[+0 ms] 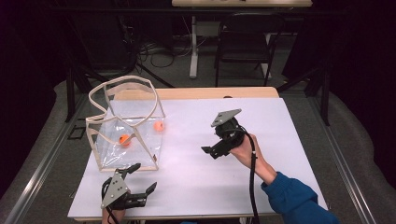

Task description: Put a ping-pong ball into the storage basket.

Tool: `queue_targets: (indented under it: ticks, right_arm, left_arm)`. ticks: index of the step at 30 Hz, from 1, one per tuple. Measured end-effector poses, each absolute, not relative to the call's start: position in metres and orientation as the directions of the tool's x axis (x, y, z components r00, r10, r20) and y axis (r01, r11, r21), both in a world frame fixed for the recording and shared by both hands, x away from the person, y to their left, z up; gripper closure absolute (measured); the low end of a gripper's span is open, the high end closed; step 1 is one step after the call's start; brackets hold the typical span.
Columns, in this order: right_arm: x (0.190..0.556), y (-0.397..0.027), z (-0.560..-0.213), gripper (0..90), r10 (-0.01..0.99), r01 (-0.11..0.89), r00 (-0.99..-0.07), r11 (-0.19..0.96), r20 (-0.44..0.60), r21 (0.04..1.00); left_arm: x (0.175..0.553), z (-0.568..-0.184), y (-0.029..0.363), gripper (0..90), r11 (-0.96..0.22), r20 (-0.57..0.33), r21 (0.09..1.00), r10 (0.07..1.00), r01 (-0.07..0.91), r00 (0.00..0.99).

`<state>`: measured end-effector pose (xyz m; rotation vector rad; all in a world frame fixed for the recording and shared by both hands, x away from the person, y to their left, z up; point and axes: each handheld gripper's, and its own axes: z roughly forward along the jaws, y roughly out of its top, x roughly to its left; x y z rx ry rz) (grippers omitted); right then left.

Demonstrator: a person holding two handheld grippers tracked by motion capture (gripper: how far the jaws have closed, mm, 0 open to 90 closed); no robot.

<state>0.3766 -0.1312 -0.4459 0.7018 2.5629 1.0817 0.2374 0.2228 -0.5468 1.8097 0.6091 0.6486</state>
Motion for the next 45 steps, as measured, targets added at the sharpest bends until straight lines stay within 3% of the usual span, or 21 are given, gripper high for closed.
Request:
queue_targets:
  ticks: [28,45]
  right_arm:
    - [0.336,-0.173,-0.472,0.0,0.549,0.292,-0.826,0.61,-0.127,0.737]
    - [0.313,-0.196,-0.499,0.0,0.568,0.318,-0.815,0.597,-0.109,0.737]
  left_arm:
    - [0.238,-0.547,0.222,15.7,-0.308,0.145,0.947,0.674,0.097,0.724]
    - [0.238,-0.547,0.221,15.7,-0.306,0.141,0.947,0.675,0.101,0.725]
